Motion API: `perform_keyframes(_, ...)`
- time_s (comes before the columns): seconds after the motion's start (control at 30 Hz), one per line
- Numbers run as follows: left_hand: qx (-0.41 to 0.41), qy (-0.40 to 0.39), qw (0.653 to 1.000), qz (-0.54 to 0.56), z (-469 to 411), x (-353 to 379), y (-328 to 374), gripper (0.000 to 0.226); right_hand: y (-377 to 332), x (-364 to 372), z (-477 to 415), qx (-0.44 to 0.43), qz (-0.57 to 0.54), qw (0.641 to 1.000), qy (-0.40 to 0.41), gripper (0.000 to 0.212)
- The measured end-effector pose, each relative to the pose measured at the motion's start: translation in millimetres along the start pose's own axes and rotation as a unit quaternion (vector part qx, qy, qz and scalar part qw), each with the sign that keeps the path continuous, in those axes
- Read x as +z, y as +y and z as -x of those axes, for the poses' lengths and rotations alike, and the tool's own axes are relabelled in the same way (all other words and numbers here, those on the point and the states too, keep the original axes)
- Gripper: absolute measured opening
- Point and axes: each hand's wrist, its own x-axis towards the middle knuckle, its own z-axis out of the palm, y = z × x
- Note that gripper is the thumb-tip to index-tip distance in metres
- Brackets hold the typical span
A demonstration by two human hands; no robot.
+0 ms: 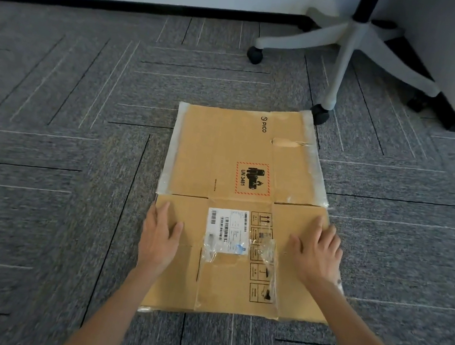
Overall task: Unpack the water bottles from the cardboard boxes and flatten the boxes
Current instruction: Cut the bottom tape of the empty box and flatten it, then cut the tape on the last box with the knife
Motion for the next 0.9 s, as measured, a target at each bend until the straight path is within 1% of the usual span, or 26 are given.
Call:
perform_keyframes(0.1,-0.007,0.009,1.0,-0.028,8.8,5.7,3.7,0.059,-0.8,-3.5,-3.4,-0.004,-0.003,1.0,-0.02,0.075)
perform_keyframes(0.17,-0.017,-0.013,0.999,-0.041,10.2,4.0,5.8,0.06,2.3,-12.3,-4.9,-0.006,-0.007,0.999,-0.051,0.077)
perform_keyframes(0.23,-0.019,-0.047,0.997,-0.06,10.3,-6.2,7.9,0.061,3.3,-30.1,-2.2,-0.006,0.03,0.997,-0.077,0.079)
perform_keyframes(0.27,-0.016,-0.05,0.996,-0.072,12.2,-14.6,10.7,0.061,1.3,-42.8,2.1,-0.009,0.062,0.995,-0.076,0.079)
perform_keyframes(0.3,-0.005,-0.038,0.996,-0.08,16.5,-26.9,18.1,0.058,-3.4,-58.0,8.2,-0.019,0.079,0.994,-0.071,0.076)
perform_keyframes(0.37,0.024,-0.003,0.998,-0.06,28.8,-59.4,44.6,0.048,-20.2,-94.9,25.3,-0.051,0.053,0.995,-0.074,0.066)
perform_keyframes(0.43,0.034,0.024,0.999,-0.011,42.3,-101.3,83.9,0.038,-44.3,-142.3,45.5,-0.103,0.015,0.99,-0.093,0.057)
perform_keyframes(0.5,0.047,0.041,0.998,0.007,55.5,-150.2,126.0,0.031,-72.6,-202.0,65.2,-0.155,-0.01,0.983,-0.101,0.052)
perform_keyframes(0.63,0.033,0.005,0.999,0.029,93.8,-257.7,203.6,0.009,-124.8,-335.2,107.6,-0.206,-0.042,0.968,-0.135,0.048)
perform_keyframes(0.73,0.019,-0.011,1.0,0.021,130.8,-348.6,259.4,0.017,-153.6,-440.8,141.4,-0.224,-0.065,0.961,-0.146,0.04)
perform_keyframes(0.9,-0.007,0.005,1.0,0.029,183.8,-495.3,332.3,0.022,-190.6,-607.0,196.3,-0.244,-0.1,0.95,-0.166,0.035)
